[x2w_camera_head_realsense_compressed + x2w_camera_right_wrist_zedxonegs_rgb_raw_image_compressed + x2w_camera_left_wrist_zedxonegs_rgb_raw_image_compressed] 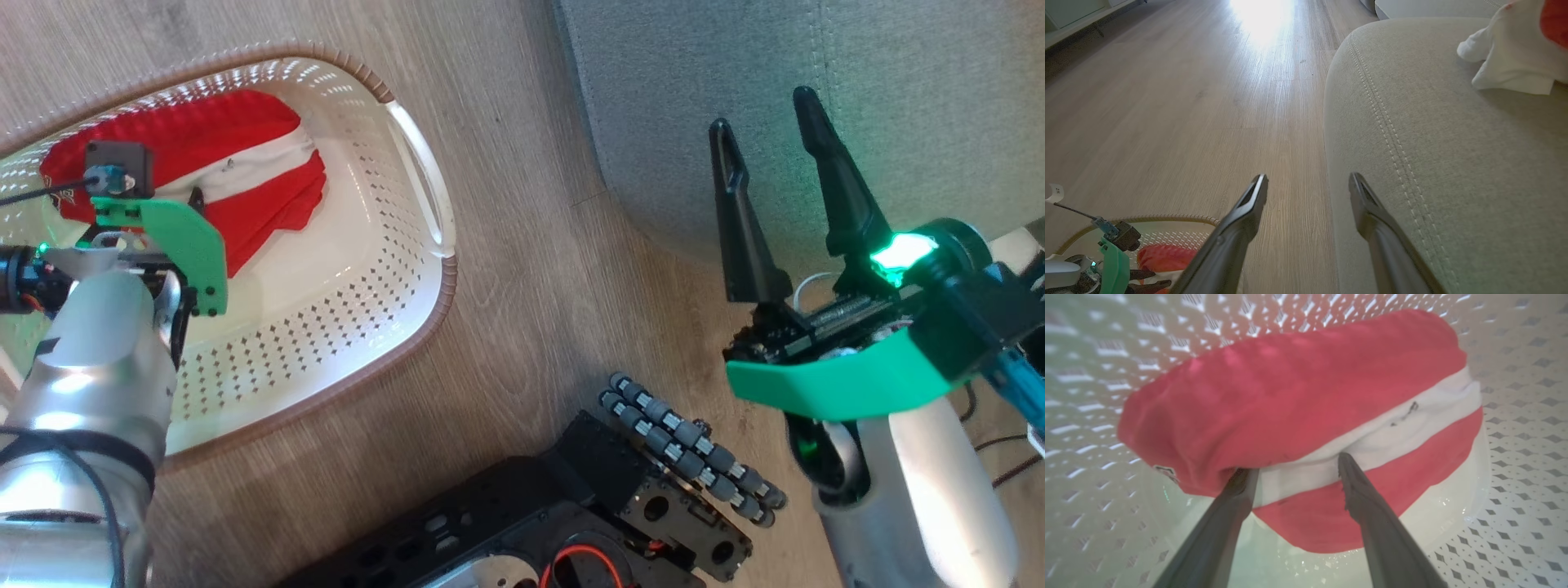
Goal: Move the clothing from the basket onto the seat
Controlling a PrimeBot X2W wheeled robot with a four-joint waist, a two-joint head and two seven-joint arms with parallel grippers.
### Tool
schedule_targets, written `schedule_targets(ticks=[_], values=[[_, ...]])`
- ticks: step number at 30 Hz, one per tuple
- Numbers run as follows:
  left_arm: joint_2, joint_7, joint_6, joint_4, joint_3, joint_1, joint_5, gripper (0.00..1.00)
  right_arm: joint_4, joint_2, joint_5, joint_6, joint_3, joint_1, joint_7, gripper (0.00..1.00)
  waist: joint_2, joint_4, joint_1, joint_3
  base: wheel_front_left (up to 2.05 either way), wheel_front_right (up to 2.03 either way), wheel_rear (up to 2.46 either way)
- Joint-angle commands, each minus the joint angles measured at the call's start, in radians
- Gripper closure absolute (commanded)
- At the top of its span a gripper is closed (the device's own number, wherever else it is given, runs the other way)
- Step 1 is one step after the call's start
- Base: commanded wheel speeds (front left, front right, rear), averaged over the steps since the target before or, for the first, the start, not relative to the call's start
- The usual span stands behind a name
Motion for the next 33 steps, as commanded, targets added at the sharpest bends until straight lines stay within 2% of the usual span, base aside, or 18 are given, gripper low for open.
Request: schedule_targets(ticks=[1,10,23,24,25,26,27,28,29,33], values=[[0.03,0.006,0.012,-0.001,0.001,0.01,0.012,0.0,-0.035,-0.003,0.004,0.0,0.02,0.068,-0.006,0.0,0.0001,0.0,0.0,0.005,0.0,0.0,0.0],[0.068,0.069,-0.005,0.003,-0.094,-0.001,0.087,0.0,-0.077,-0.003,-0.047,0.0,0.049,0.1,-0.006,0.0,0.0001,0.032,0.0,0.035,0.0,0.0,0.0],[0.059,0.079,-0.062,0.005,-0.139,-0.021,0.088,0.0,-0.101,-0.003,-0.073,0.0,0.061,0.107,-0.006,0.0,0.0001,0.052,0.0,0.054,0.0,0.0,0.0],[0.057,0.08,-0.068,0.005,-0.141,-0.023,0.086,0.06,-0.101,-0.003,-0.073,0.0,0.062,0.106,-0.006,0.0,0.0001,0.052,0.0,0.055,0.0,0.0,0.0],[0.055,0.081,-0.075,0.005,-0.142,-0.026,0.083,0.29,-0.101,-0.003,-0.073,0.0,0.063,0.105,-0.006,0.0,0.0001,0.053,0.0,0.056,0.0,0.0,0.0],[0.053,0.084,-0.079,0.005,-0.143,-0.028,0.081,0.58,-0.102,-0.003,-0.073,0.0,0.064,0.104,-0.006,0.0,0.0001,0.053,0.0,0.057,0.0,0.0,0.0],[0.053,0.084,-0.079,0.005,-0.143,-0.028,0.081,0.58,-0.102,-0.003,-0.073,0.0,0.064,0.104,-0.006,0.0,0.0001,0.053,0.0,0.057,0.0,0.0,0.0],[0.052,0.087,-0.086,0.005,-0.144,-0.03,0.078,0.86,-0.102,-0.003,-0.073,0.0,0.064,0.103,-0.006,0.0,0.0001,0.054,0.0,0.058,0.0,0.0,0.0],[0.05,0.088,-0.094,0.005,-0.145,-0.032,0.075,1.0,-0.102,-0.003,-0.074,0.0,0.065,0.103,-0.006,0.0,0.0001,0.054,0.0,0.059,0.0,0.0,0.0],[0.047,0.082,-0.107,0.005,-0.149,-0.04,0.066,1.0,-0.101,-0.003,-0.073,0.0,0.068,0.097,-0.006,0.0,0.0001,0.055,0.0,0.062,0.0,0.0,0.0]])
